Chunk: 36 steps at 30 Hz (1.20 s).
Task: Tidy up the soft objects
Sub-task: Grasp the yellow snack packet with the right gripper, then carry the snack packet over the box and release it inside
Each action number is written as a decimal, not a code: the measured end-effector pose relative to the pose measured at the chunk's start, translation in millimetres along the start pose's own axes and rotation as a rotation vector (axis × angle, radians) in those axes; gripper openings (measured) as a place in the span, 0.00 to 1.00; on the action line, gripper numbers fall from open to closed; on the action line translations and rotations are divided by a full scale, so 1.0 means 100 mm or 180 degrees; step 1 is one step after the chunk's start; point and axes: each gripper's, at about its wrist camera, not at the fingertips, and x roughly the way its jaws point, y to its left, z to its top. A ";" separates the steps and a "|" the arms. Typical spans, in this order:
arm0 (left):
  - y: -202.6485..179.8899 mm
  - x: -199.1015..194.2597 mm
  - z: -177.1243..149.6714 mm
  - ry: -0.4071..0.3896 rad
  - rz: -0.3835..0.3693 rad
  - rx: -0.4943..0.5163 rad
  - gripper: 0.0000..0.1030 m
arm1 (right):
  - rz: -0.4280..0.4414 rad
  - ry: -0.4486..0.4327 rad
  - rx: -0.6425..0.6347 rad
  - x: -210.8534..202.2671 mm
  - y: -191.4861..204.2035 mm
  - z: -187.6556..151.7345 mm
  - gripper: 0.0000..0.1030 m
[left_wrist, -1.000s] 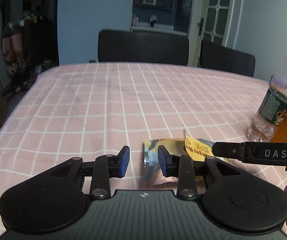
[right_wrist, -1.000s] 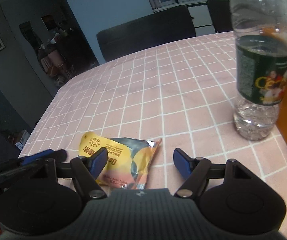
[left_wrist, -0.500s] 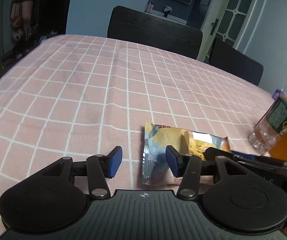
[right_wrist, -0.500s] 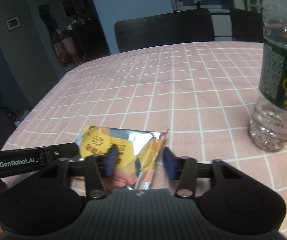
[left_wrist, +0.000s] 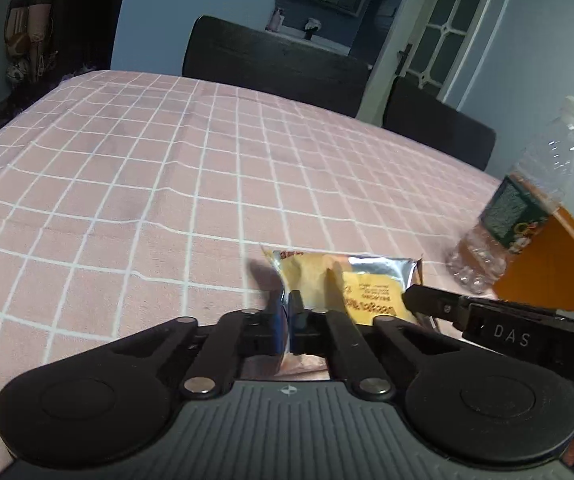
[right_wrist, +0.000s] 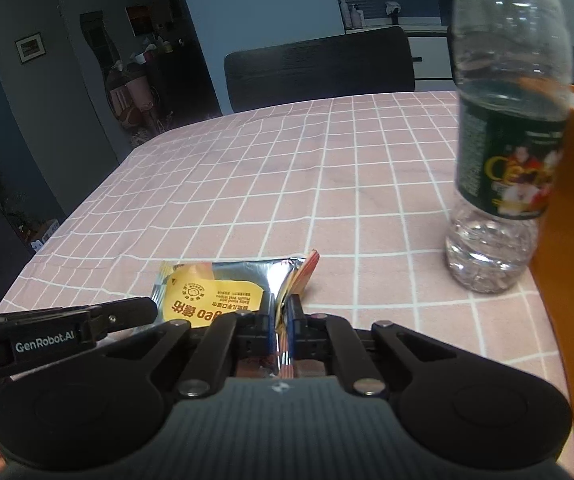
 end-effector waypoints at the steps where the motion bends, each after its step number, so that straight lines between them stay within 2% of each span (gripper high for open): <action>1: -0.04 -0.03 -0.01 -0.0006 -0.0032 0.0009 0.00 | 0.0016 0.0003 0.0013 -0.05 -0.01 -0.01 0.02; 4: -0.17 -0.11 -0.08 -0.0037 0.0002 0.0105 0.00 | -0.0019 -0.0055 -0.0077 -0.25 -0.01 -0.05 0.02; 8: -0.25 -0.21 -0.16 -0.0014 -0.0045 0.0070 0.02 | -0.0146 -0.0061 -0.0171 -0.50 -0.10 -0.11 0.01; 9: -0.26 -0.25 -0.18 0.0000 -0.0059 0.0081 0.07 | -0.0176 -0.0049 -0.0179 -0.55 -0.14 -0.14 0.01; 10: -0.28 -0.27 -0.20 0.0037 -0.0083 0.0096 0.24 | -0.0199 -0.0028 -0.0193 -0.60 -0.18 -0.18 0.01; 11: -0.31 -0.29 -0.22 0.0086 -0.0132 0.0095 0.33 | -0.0210 -0.0012 -0.0197 -0.64 -0.23 -0.21 0.01; 12: -0.33 -0.30 -0.25 0.0123 -0.0178 0.0072 0.50 | -0.0222 0.0008 -0.0216 -0.68 -0.26 -0.25 0.01; 13: -0.35 -0.31 -0.28 0.0154 -0.0229 0.0049 0.55 | -0.0249 0.0025 -0.0241 -0.71 -0.29 -0.30 0.01; 15: -0.40 -0.27 -0.35 0.0242 -0.0293 0.0011 0.56 | -0.0310 0.0049 -0.0278 -0.75 -0.36 -0.41 0.01; 18: -0.46 -0.16 -0.44 0.0413 -0.0436 -0.0095 0.56 | -0.0335 0.0065 -0.0260 -0.75 -0.44 -0.50 0.01; 21: -0.58 -0.12 -0.50 0.0371 -0.0474 -0.0035 0.55 | -0.0355 0.0020 -0.0321 -0.76 -0.42 -0.53 0.01; 22: -0.61 -0.11 -0.51 0.0356 -0.0488 -0.0029 0.48 | -0.0358 0.0006 -0.0329 -0.76 -0.41 -0.53 0.01; 23: -0.62 -0.10 -0.51 0.0338 -0.0484 -0.0036 0.47 | -0.0363 -0.0007 -0.0327 -0.76 -0.41 -0.54 0.01; 24: -0.63 -0.10 -0.51 0.0316 -0.0440 -0.0032 0.38 | -0.0365 -0.0024 -0.0320 -0.76 -0.42 -0.54 0.01; 25: -0.64 -0.10 -0.51 0.0301 -0.0390 -0.0035 0.22 | -0.0362 -0.0040 -0.0314 -0.78 -0.43 -0.55 0.01; 26: -0.63 -0.09 -0.51 0.0306 -0.0345 -0.0043 0.14 | -0.0356 -0.0050 -0.0312 -0.78 -0.44 -0.56 0.01; 27: -0.62 -0.09 -0.52 0.0306 -0.0308 -0.0038 0.10 | -0.0350 -0.0060 -0.0315 -0.80 -0.43 -0.56 0.01; 33: -0.69 -0.23 -0.55 0.0162 -0.0239 -0.0006 0.10 | -0.0276 -0.0209 -0.0412 -0.97 -0.33 -0.50 0.00; 36: -0.74 -0.41 -0.51 0.0019 -0.0302 0.0005 0.10 | -0.0250 -0.0333 -0.0434 -1.15 -0.30 -0.42 0.00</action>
